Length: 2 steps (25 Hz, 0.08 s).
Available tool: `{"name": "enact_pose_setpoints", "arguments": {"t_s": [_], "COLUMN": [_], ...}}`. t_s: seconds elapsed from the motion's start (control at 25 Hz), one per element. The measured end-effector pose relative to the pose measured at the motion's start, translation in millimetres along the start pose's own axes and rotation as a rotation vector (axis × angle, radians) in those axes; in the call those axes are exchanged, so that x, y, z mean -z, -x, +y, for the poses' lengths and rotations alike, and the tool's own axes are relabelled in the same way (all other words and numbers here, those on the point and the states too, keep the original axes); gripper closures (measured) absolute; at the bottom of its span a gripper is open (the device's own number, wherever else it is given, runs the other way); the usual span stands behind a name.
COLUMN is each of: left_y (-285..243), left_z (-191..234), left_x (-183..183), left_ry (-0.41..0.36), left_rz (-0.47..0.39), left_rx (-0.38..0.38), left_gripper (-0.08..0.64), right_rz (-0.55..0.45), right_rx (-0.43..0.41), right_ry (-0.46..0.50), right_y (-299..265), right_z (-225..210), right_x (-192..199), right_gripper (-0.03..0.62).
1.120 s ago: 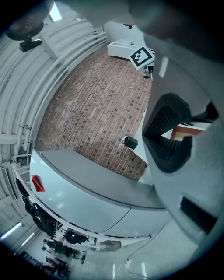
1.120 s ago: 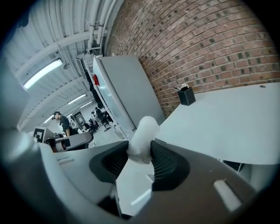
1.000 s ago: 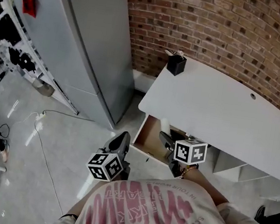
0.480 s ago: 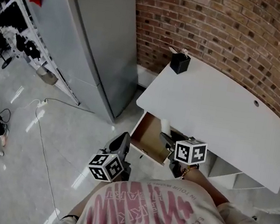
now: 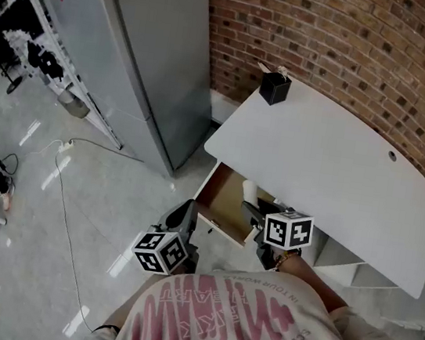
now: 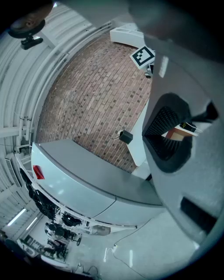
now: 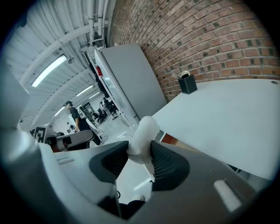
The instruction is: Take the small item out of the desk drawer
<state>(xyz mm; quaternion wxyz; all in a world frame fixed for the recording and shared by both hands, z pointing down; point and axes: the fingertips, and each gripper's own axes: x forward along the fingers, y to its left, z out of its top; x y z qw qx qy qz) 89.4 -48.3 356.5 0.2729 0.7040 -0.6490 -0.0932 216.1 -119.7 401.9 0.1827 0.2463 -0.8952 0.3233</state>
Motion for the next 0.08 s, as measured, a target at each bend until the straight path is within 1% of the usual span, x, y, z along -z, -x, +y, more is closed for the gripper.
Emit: {"name": "enact_pose_setpoints", "arguments": {"t_s": [0.08], "left_y": [-0.9], "left_z": [-1.7], "left_x": [3.0], "left_ry": [0.003], "left_rz": [0.003], "left_rx": [-0.001], "left_gripper": [0.554], "right_rz": [0.008], "right_rx": [0.000], "right_ry": [-0.001], "right_y": [0.5], "right_z": [-2.9], "right_x": [2.9], "right_gripper": [0.426]}}
